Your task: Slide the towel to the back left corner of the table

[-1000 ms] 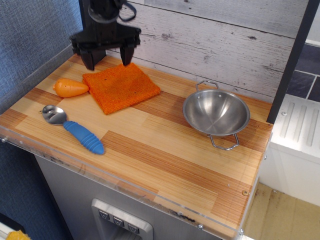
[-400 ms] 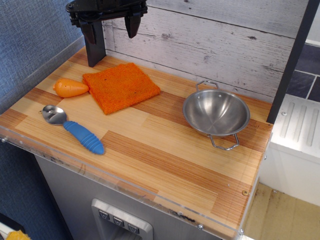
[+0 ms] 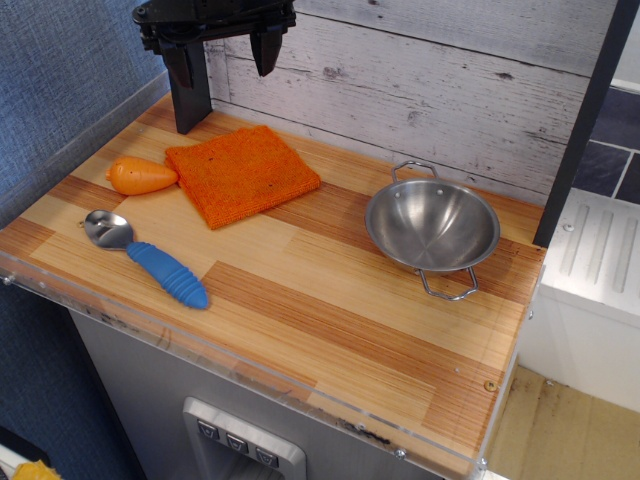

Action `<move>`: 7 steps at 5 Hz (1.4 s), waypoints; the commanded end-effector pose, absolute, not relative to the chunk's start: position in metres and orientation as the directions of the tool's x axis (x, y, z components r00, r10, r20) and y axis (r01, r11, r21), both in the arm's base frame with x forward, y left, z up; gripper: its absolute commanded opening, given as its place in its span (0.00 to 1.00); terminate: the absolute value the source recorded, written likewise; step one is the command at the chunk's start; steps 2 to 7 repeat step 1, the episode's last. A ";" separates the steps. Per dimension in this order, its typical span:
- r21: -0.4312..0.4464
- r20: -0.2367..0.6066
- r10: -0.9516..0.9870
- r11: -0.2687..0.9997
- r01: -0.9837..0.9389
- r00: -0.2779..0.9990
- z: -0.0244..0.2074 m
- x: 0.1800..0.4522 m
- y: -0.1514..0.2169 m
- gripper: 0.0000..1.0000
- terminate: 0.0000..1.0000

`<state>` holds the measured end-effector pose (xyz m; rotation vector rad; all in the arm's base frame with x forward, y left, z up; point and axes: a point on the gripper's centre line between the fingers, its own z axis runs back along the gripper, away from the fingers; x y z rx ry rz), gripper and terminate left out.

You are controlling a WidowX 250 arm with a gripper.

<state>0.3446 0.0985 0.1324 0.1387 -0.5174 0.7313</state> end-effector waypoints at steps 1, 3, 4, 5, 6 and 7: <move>-0.075 0.530 0.595 0.743 -0.665 0.605 0.147 0.339 0.093 1.00 1.00; -0.075 0.530 0.595 0.743 -0.665 0.605 0.147 0.339 0.093 1.00 1.00; -0.075 0.530 0.595 0.743 -0.665 0.605 0.147 0.339 0.093 1.00 1.00; -0.075 0.530 0.595 0.743 -0.665 0.605 0.147 0.339 0.093 1.00 1.00; -0.075 0.530 0.595 0.743 -0.665 0.605 0.147 0.339 0.093 1.00 1.00; -0.075 0.530 0.595 0.743 -0.665 0.605 0.147 0.339 0.093 1.00 1.00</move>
